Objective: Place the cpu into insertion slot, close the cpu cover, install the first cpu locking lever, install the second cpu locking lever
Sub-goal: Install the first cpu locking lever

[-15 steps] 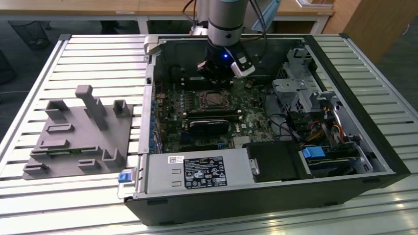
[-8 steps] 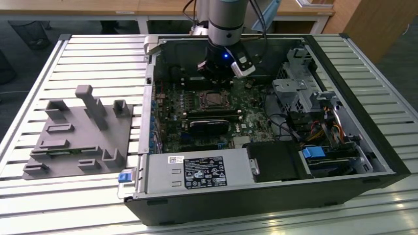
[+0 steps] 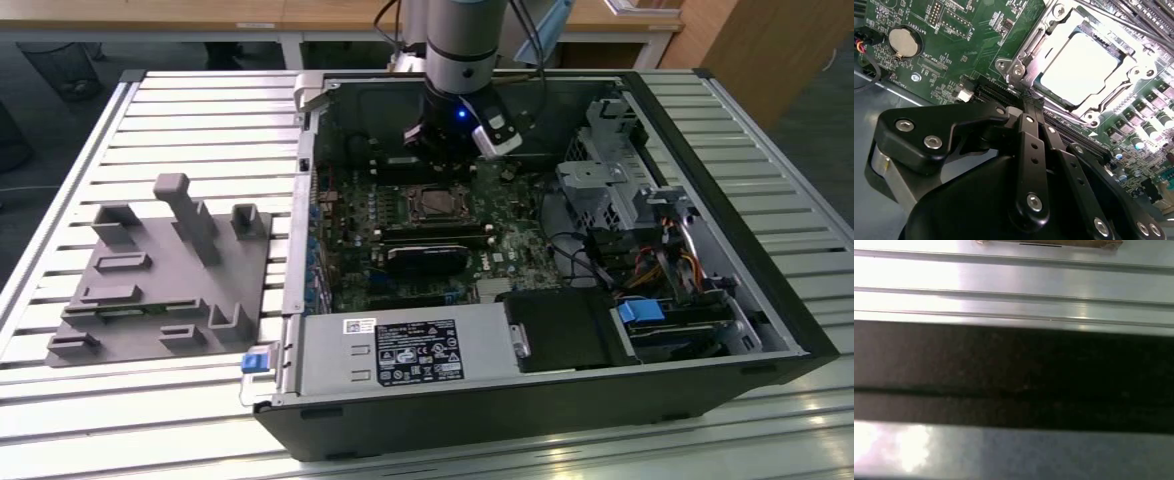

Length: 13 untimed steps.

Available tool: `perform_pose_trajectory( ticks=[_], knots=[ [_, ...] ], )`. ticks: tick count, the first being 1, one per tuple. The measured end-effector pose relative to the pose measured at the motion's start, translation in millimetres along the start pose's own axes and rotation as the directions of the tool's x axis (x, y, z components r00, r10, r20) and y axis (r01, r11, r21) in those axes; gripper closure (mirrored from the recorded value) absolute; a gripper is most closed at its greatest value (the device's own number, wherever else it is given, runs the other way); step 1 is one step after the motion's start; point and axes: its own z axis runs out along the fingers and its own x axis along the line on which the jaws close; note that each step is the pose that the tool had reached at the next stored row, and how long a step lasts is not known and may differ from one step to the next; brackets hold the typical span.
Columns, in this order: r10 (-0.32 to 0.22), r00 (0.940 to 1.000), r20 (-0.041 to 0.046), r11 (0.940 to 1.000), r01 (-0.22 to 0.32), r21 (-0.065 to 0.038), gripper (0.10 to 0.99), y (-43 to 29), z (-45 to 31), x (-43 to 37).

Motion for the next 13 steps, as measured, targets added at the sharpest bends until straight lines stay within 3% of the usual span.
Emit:
perform_pose_trajectory(
  ticks=[4, 13],
  knots=[
    [0.001, 1.0, -0.0004, 1.0, -0.001, 0.01, 0.98, -0.2, 1.4, 0.0],
    [0.002, 1.0, 0.0, 0.9999, -0.002, 0.012, 0.98, 0.0, 0.7, 0.0]
  ],
)
